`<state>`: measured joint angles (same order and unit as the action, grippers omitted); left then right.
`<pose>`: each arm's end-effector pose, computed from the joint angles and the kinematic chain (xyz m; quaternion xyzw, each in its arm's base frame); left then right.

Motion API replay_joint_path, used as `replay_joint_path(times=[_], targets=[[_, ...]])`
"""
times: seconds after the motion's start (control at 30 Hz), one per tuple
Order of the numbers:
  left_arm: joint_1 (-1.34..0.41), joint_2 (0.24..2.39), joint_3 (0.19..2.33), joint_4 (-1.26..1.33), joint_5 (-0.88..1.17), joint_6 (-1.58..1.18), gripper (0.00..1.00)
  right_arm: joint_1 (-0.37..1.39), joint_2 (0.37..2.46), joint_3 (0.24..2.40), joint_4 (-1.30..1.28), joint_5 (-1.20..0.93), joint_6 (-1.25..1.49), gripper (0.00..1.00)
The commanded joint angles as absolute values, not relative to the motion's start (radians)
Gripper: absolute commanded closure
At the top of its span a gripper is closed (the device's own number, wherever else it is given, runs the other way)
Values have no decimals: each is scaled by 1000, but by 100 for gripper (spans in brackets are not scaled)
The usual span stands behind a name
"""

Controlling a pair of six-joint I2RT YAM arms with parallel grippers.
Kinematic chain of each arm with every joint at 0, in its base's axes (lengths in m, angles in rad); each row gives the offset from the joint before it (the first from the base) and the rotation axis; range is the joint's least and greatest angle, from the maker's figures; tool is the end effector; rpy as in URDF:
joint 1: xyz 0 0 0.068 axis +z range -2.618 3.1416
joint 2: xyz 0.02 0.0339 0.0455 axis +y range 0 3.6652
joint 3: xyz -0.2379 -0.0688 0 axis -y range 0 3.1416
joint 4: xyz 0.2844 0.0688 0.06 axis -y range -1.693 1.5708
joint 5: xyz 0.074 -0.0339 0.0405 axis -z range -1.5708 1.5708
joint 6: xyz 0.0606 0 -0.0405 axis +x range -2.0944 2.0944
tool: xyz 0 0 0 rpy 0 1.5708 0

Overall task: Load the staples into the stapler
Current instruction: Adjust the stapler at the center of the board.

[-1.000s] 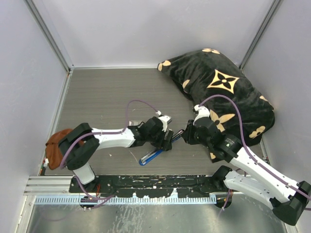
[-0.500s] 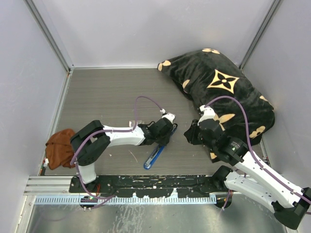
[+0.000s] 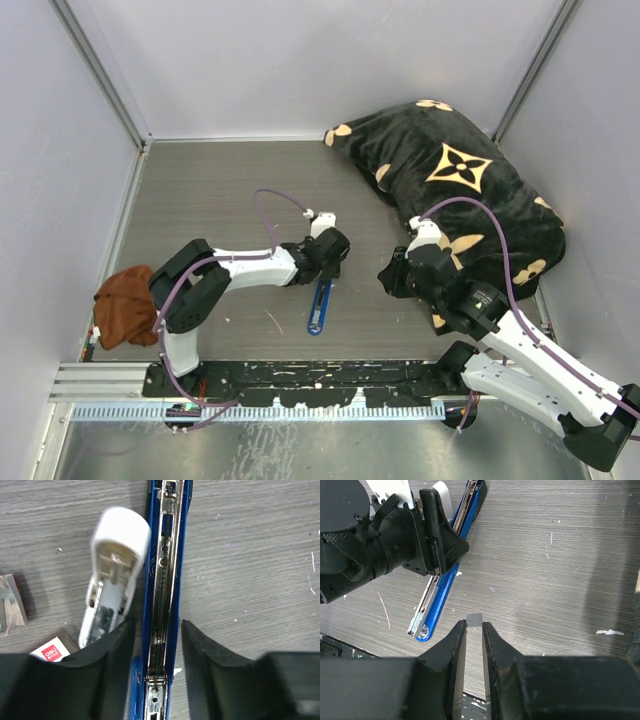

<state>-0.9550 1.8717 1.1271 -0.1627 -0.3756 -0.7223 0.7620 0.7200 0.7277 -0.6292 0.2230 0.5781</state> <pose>0.2611 -0.3305 0.0894 0.0474 0.9296 -0.1200 0.3452 0.1780 0.1514 0.2551 -0.0305 0.8849 0.2045 0.4174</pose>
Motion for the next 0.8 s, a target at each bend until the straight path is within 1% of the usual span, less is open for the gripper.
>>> replay_joint_path(times=[0.0, 0.03, 0.07, 0.23, 0.3, 0.43, 0.47, 0.53, 0.77], targets=[[-948, 1829, 1145, -150, -388, -784, 47, 759, 717, 744, -581, 229, 580, 79], [-949, 1808, 1132, -144, -372, -787, 40, 759, 714, 745, -581, 229, 580, 79], [-948, 1783, 1118, -135, -351, -790, 35, 758, 713, 746, -581, 229, 580, 79], [-950, 1630, 1009, -123, -241, -801, 23, 759, 713, 753, -576, 228, 582, 78], [-948, 1573, 967, -141, -213, -799, 22, 759, 714, 755, -572, 191, 581, 78], [-950, 1467, 870, -183, -132, -829, 21, 760, 718, 756, -571, 184, 580, 78], [-950, 1440, 823, -161, -103, -860, 20, 760, 717, 756, -571, 182, 581, 78], [-960, 1381, 729, -102, -46, -931, 17, 758, 714, 756, -571, 178, 581, 78], [-982, 1240, 566, -85, 4, -1008, 16, 758, 716, 746, -568, 173, 589, 79]])
